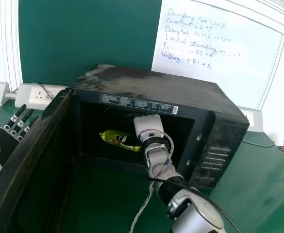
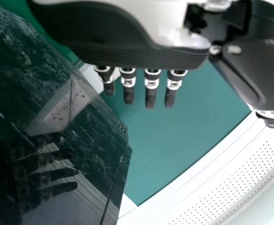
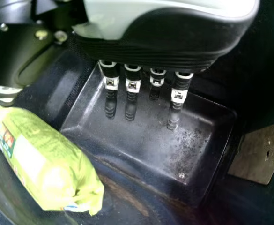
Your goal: Put biscuit inside oven
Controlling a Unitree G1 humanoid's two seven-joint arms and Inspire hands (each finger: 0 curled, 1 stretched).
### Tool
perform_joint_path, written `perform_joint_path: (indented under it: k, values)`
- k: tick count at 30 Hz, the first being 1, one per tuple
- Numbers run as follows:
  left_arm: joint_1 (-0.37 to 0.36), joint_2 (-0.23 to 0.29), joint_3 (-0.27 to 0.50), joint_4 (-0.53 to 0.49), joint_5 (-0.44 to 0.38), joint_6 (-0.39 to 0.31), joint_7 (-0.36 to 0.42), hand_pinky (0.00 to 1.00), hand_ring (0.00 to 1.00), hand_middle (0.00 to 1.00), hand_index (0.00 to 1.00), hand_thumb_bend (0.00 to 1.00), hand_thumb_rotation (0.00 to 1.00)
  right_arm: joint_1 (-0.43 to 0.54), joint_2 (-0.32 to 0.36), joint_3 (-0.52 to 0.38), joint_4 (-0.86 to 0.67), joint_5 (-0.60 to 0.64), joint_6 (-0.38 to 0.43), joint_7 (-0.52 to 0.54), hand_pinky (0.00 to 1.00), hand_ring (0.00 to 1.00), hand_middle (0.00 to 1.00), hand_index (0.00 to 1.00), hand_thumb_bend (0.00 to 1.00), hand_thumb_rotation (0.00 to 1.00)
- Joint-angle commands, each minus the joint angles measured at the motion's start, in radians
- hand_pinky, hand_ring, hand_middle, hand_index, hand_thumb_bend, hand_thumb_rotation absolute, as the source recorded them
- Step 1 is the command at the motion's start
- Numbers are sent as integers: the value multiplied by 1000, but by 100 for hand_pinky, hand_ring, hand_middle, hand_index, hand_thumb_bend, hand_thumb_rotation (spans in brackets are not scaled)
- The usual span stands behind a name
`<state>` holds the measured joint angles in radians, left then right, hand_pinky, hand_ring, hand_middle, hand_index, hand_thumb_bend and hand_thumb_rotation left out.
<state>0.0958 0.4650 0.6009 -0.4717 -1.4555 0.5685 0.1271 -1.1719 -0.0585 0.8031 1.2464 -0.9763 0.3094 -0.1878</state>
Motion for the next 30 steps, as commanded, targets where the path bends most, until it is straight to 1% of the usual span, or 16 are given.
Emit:
perform_joint_path:
  k: [1, 5, 9, 10, 11, 13, 14, 15, 18, 19, 23, 25, 26, 27, 28, 30]
  values:
    - [1, 9, 2, -1, 0, -6, -10, 100, 100, 100, 99, 27, 34, -23, 4, 8, 9, -8, 12, 0, 73, 79, 83, 83, 100, 49]
    - [1, 9, 2, 1, -2, -5, -9, 100, 100, 100, 99, 28, 33, -26, 2, 19, 8, -14, 5, 7, 79, 84, 87, 85, 100, 50]
    - [-1, 10, 2, 5, -5, -4, -8, 100, 100, 100, 99, 30, 31, -27, 7, 7, -2, -1, 8, 8, 77, 83, 85, 83, 100, 49]
    - [-1, 9, 2, 3, -7, -4, -6, 100, 100, 100, 100, 29, 32, -25, 9, -15, -13, 21, 1, 10, 71, 78, 82, 81, 100, 52]
    - [-2, 9, 1, 3, -7, -4, -4, 100, 100, 100, 100, 29, 31, -21, 8, -24, -23, 29, -4, 5, 72, 79, 82, 81, 100, 50]
    - [-5, 10, 1, 8, -8, -3, 0, 100, 100, 100, 100, 31, 31, -18, 7, -42, -51, 46, -11, 4, 67, 74, 78, 78, 100, 48]
    - [-4, 12, 0, 9, 5, -4, -8, 100, 100, 100, 100, 32, 30, -16, 5, -54, -69, 57, -18, 3, 62, 71, 75, 76, 100, 47]
    - [-4, 14, -1, 8, 7, -4, -11, 100, 100, 100, 100, 32, 30, -10, 5, -80, -91, 85, -30, 11, 54, 62, 68, 71, 100, 45]
    - [-9, 15, -1, 14, 2, -2, -6, 100, 100, 100, 100, 35, 28, 17, -1, -108, -157, 110, -37, 19, 50, 59, 66, 72, 100, 39]
    - [-10, 14, -1, 16, 1, -2, -8, 100, 100, 100, 100, 34, 28, 25, -2, -115, -184, 116, -32, 33, 46, 55, 63, 71, 100, 41]
    - [-14, 16, -2, 28, 0, -1, -19, 100, 100, 100, 100, 33, 28, 93, -25, -122, -334, 109, -5, 65, 42, 48, 58, 69, 98, 43]
    - [-14, 15, -3, 29, 2, -2, -19, 100, 100, 100, 100, 33, 28, 135, -40, -125, -426, 102, 21, 99, 42, 48, 58, 70, 97, 42]
    - [-15, 16, -4, 29, 4, -2, -11, 100, 100, 100, 100, 33, 28, 161, -51, -131, -480, 103, 31, 117, 45, 54, 63, 74, 96, 42]
    - [-15, 15, -4, 29, 6, -3, -11, 100, 100, 100, 100, 35, 27, 182, -62, -125, -528, 90, 47, 137, 47, 56, 65, 75, 95, 40]
    - [-16, 15, -4, 32, 4, -2, -13, 100, 100, 100, 100, 34, 26, 206, -73, -129, -583, 86, 58, 158, 45, 54, 63, 75, 95, 42]
    - [-17, 14, -4, 31, 1, -2, -3, 100, 100, 100, 100, 35, 25, 252, -96, -131, -675, 73, 72, 191, 46, 55, 64, 75, 93, 41]
